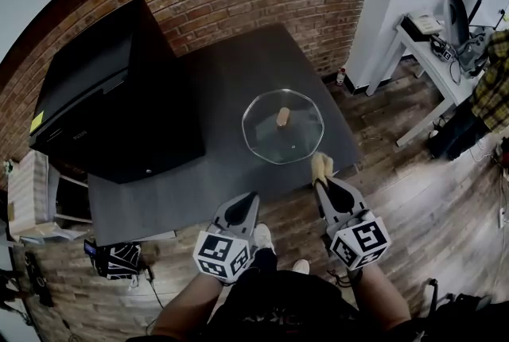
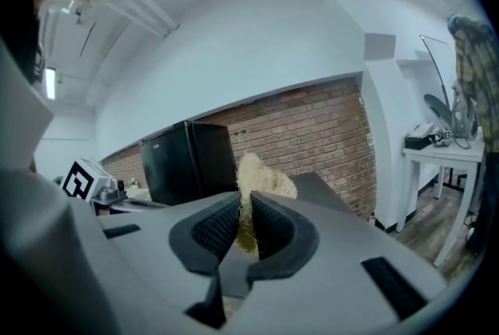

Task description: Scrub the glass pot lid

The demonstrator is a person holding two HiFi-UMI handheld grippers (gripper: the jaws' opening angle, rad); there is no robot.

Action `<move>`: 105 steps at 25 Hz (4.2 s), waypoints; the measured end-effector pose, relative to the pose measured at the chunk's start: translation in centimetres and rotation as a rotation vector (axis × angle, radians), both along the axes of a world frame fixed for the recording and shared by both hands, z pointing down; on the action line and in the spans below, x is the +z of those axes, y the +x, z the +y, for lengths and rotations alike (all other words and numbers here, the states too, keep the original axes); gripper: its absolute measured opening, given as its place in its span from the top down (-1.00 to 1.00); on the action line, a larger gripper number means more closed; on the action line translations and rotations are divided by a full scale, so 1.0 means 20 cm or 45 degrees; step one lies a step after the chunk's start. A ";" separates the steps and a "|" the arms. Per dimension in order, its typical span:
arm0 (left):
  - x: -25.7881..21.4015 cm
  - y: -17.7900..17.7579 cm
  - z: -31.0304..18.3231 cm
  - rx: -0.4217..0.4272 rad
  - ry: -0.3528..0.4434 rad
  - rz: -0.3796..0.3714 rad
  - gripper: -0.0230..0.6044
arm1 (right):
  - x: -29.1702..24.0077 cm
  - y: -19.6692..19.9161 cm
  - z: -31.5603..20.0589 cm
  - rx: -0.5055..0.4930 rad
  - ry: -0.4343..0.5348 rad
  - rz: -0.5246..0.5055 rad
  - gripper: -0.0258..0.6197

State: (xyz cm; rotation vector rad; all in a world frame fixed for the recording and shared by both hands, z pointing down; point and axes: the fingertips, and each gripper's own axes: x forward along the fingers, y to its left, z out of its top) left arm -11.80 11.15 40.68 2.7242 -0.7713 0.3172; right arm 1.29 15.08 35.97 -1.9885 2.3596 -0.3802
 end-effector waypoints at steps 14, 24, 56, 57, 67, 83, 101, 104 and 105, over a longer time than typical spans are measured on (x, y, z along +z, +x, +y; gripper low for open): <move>0.26 0.06 -0.49 0.095 -0.104 -0.066 0.83 | 0.28 0.00 -0.50 0.088 -0.175 0.041 0.78; 0.44 0.11 -0.66 0.170 -0.157 -0.127 0.83 | 0.51 -0.06 -0.70 0.113 -0.306 0.099 0.78; 1.13 0.32 -0.86 0.019 -0.342 -0.490 0.83 | 1.22 -0.17 -0.94 -0.202 -0.687 0.064 0.77; 1.14 0.32 -0.86 0.012 -0.342 -0.493 0.83 | 1.23 -0.17 -0.94 -0.213 -0.696 0.070 0.77; 1.15 0.33 -0.85 0.006 -0.320 -0.537 0.83 | 1.25 -0.18 -0.94 -0.281 -0.715 0.064 0.77; 1.17 0.35 -0.87 -0.016 -0.334 -0.567 0.83 | 1.24 0.32 -0.94 -0.219 -0.772 0.029 0.78; 1.15 0.39 -0.87 -0.117 -0.403 -0.526 0.83 | 1.29 0.90 -1.49 -0.324 -0.821 0.155 0.78; 1.15 0.38 -0.87 -0.146 -0.421 -0.518 0.83 | 1.30 0.91 -1.60 -0.358 -0.822 0.180 0.77; 1.15 0.38 -0.88 -0.154 -0.424 -0.515 0.83 | 1.30 0.91 -1.64 -0.367 -0.821 0.186 0.78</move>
